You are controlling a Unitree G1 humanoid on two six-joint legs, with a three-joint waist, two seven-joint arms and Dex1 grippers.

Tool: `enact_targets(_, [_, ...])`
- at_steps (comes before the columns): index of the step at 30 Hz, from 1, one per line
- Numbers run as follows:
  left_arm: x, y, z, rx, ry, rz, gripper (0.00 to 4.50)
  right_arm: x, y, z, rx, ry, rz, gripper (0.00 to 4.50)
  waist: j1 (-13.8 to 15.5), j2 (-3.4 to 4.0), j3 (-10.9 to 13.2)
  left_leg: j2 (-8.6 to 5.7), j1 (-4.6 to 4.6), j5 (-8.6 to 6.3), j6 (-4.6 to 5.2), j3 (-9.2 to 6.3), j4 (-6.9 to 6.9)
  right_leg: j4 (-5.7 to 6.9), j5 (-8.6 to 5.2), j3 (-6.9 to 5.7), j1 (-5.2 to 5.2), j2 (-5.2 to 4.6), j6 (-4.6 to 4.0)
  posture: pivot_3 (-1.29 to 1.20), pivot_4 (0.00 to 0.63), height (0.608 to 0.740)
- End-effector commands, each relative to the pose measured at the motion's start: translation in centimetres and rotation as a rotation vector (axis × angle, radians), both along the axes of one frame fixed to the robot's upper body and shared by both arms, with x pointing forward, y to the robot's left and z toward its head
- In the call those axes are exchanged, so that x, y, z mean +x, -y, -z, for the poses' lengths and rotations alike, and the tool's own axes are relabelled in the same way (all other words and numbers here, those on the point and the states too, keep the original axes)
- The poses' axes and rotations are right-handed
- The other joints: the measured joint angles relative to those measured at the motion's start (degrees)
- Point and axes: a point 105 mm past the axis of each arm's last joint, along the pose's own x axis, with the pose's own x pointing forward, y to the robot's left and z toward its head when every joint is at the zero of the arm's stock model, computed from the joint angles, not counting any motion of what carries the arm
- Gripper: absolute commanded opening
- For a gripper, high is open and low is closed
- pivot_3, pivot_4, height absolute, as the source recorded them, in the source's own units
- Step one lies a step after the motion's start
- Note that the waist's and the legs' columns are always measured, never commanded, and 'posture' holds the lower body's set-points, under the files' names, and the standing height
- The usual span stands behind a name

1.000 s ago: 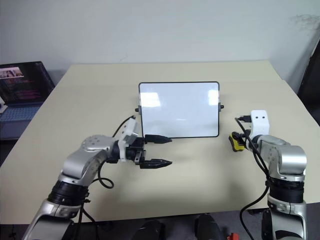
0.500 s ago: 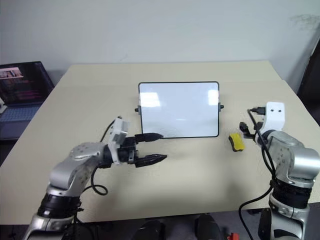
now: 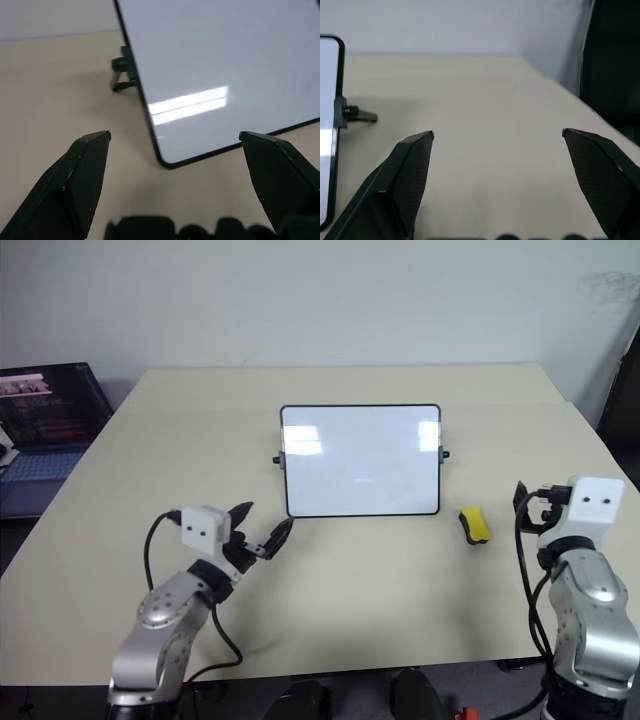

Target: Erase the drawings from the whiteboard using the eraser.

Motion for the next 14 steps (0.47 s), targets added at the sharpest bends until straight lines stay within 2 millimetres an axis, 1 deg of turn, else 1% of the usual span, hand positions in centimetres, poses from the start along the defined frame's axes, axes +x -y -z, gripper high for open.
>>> enact_targets(1, [-0.6, -0.4, -2.0, 0.035, 0.108, -0.075, 4.50, -1.1, 0.7, 0.3, -0.020, 0.060, 0.034, 4.48, 0.0, -0.01, 0.0, 0.00, 0.00, 0.00, 0.00, -0.01, 0.00, 0.01, 0.00, 0.00, 0.00, 0.00, 0.00, 0.00, 0.150, 0.740])
enact_targets(2, [-0.7, -0.4, -1.5, 0.051, 0.095, -0.087, 4.50, -1.5, 0.9, 1.6, -0.001, 0.041, 0.061, 4.48, 0.0, -0.03, 0.0, 0.00, 0.00, 0.00, 0.00, -0.02, 0.01, 0.00, 0.00, -0.02, 0.02, 0.00, 0.00, 0.00, 0.150, 0.740])
enact_targets(3, [-0.8, -0.3, -1.2, 0.063, 0.085, -0.092, 4.50, -1.7, 1.2, 2.3, 0.009, 0.030, 0.078, 4.48, 0.0, -0.03, 0.0, -0.02, 0.00, 0.00, 0.00, -0.02, 0.01, -0.01, -0.01, -0.02, 0.04, 0.01, 0.01, 0.00, 0.150, 0.740])
enact_targets(5, [-0.8, 0.1, -1.0, 0.052, 0.079, -0.091, 4.50, -2.1, 0.8, 3.5, -0.003, -0.003, 0.068, 4.48, 0.0, 0.01, 0.0, -0.03, 0.00, 0.00, 0.00, 0.00, 0.01, 0.00, -0.01, -0.01, 0.04, 0.01, 0.01, 0.00, 0.150, 0.740])
enact_targets(7, [-1.1, 0.4, -1.2, 0.044, 0.082, -0.078, 4.50, -2.7, 0.4, 3.6, -0.003, -0.007, 0.052, 4.48, 0.0, 0.02, 0.0, -0.05, 0.00, 0.00, 0.01, 0.02, 0.01, 0.00, -0.01, 0.00, 0.04, 0.02, 0.01, 0.00, 0.150, 0.740])
enact_targets(9, [-1.5, 0.5, -0.8, 0.041, 0.055, -0.060, 4.50, -3.4, 0.3, 3.7, 0.000, -0.023, 0.058, 4.48, -0.1, 0.04, 0.0, -0.01, 0.01, 0.00, 0.00, 0.01, 0.01, 0.00, -0.03, 0.01, 0.04, 0.02, 0.02, 0.00, 0.150, 0.740])
enact_targets(12, [-2.1, 0.5, -0.6, 0.035, 0.039, -0.055, 4.50, -4.1, 0.4, 3.1, 0.003, -0.017, 0.078, 4.48, -0.1, 0.05, 0.0, 0.02, 0.02, 0.00, 0.00, 0.01, -0.01, 0.00, -0.07, 0.02, 0.04, 0.02, 0.03, 0.00, 0.150, 0.740])
enact_targets(14, [-2.4, 0.6, -0.5, 0.033, 0.030, -0.051, 4.50, -4.2, 0.3, 3.0, 0.003, -0.019, 0.079, 4.48, -0.1, 0.06, 0.0, 0.01, 0.01, 0.00, 0.00, 0.01, 0.01, 0.00, -0.19, 0.02, 0.04, 0.01, 0.25, 0.00, 0.150, 0.740])
